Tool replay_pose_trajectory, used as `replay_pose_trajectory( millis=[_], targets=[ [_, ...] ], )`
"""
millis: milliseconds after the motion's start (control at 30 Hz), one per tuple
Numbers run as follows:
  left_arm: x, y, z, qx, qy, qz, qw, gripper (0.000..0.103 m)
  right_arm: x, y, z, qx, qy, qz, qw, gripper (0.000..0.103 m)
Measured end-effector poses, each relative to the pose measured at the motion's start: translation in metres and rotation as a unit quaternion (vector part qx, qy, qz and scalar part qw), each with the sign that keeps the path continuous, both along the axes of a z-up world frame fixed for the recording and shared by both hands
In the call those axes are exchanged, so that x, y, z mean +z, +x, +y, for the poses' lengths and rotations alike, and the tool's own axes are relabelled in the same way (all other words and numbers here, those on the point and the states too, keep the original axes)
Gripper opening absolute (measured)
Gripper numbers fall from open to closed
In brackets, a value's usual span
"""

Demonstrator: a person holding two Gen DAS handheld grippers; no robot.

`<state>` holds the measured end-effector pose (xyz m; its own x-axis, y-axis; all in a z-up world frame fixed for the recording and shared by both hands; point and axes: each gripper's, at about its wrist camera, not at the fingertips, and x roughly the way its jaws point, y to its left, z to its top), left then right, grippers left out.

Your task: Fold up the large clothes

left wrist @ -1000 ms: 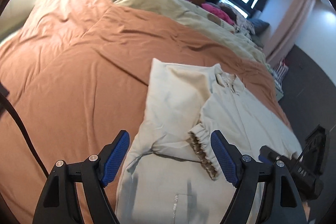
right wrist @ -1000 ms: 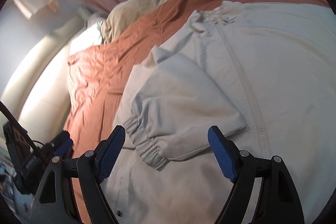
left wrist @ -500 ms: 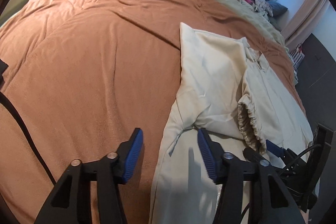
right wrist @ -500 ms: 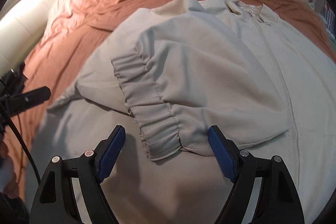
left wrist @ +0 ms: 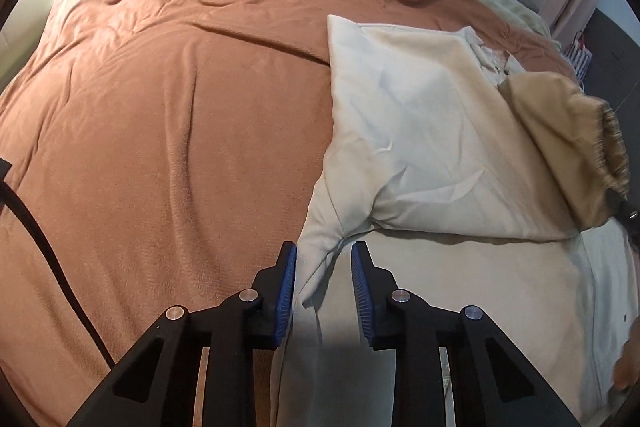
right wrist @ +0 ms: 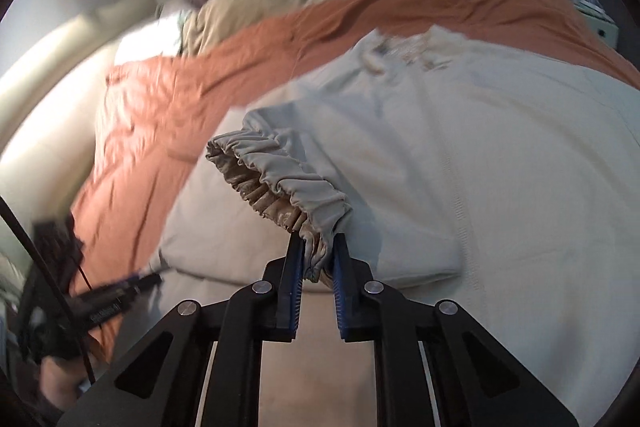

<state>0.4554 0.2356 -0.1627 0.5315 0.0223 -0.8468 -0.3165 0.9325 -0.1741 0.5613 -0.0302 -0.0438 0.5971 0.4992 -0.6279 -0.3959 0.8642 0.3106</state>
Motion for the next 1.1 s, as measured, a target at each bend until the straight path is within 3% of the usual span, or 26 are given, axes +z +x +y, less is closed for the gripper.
replay_pose_trajectory(
  millis=[200,367,700,867,933,1000,1067,1100],
  targets=[
    [0.000,-0.001,0.009,0.026,-0.018,-0.010,0.9995,0.023,0.000,0.005,-0.085,-0.074,0.074,0.001,0.994,0.008],
    [0.004,0.000,0.008,0.039,-0.017,-0.020,0.9989,0.021,-0.017,0.002,-0.124,-0.117,0.104,0.015,0.988,0.008],
    [0.002,0.002,0.010,0.050,-0.014,-0.014,0.9986,0.021,-0.044,0.006,-0.161,-0.183,0.129,0.065,0.972,0.007],
    [0.001,0.004,0.008,0.049,-0.023,-0.007,0.9985,0.021,-0.039,0.016,-0.177,-0.223,0.165,0.101,0.955,0.007],
    [0.004,0.004,0.005,0.046,-0.023,-0.004,0.9987,0.021,-0.037,0.024,-0.177,-0.216,0.160,0.100,0.958,0.008],
    [0.013,0.000,0.002,0.045,-0.032,-0.010,0.9984,0.024,-0.035,0.028,-0.178,-0.212,0.146,0.098,0.961,0.011],
    [0.025,-0.008,0.000,0.047,-0.038,-0.024,0.9978,0.051,-0.033,0.026,-0.180,-0.206,0.152,0.101,0.961,0.021],
    [0.032,-0.013,-0.001,0.048,-0.040,-0.035,0.9974,0.059,-0.032,0.024,-0.184,-0.204,0.158,0.100,0.961,0.030]
  ],
)
